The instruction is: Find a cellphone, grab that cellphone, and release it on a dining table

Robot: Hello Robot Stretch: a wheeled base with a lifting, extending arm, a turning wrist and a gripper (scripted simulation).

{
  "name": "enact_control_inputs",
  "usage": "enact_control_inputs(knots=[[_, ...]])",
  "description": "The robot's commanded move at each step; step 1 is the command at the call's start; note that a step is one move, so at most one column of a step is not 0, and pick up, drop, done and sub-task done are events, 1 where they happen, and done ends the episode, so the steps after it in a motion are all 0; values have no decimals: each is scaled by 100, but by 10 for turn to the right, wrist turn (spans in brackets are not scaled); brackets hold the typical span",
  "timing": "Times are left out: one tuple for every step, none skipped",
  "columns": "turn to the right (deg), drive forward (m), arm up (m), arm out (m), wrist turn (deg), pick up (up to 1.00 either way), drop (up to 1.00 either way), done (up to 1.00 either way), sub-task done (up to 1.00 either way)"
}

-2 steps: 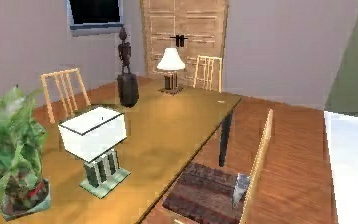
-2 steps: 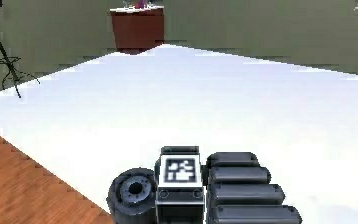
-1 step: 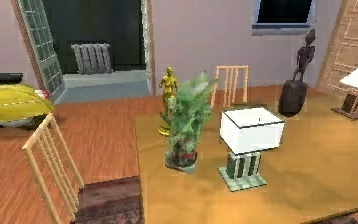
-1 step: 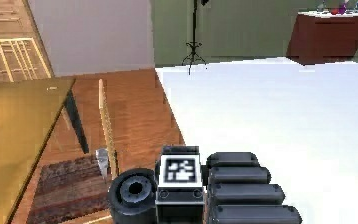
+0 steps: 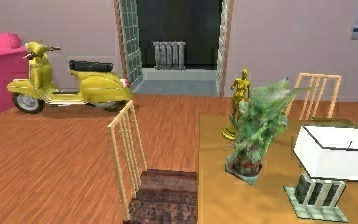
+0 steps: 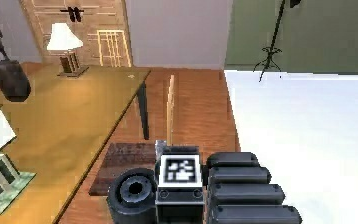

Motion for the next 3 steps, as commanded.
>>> enact_control_inputs(knots=[[-30, 0, 0, 0, 0, 0, 0, 0, 0], [450, 0, 0, 0, 0, 0, 0, 0, 0], [240, 0, 0, 0, 0, 0, 0, 0, 0]])
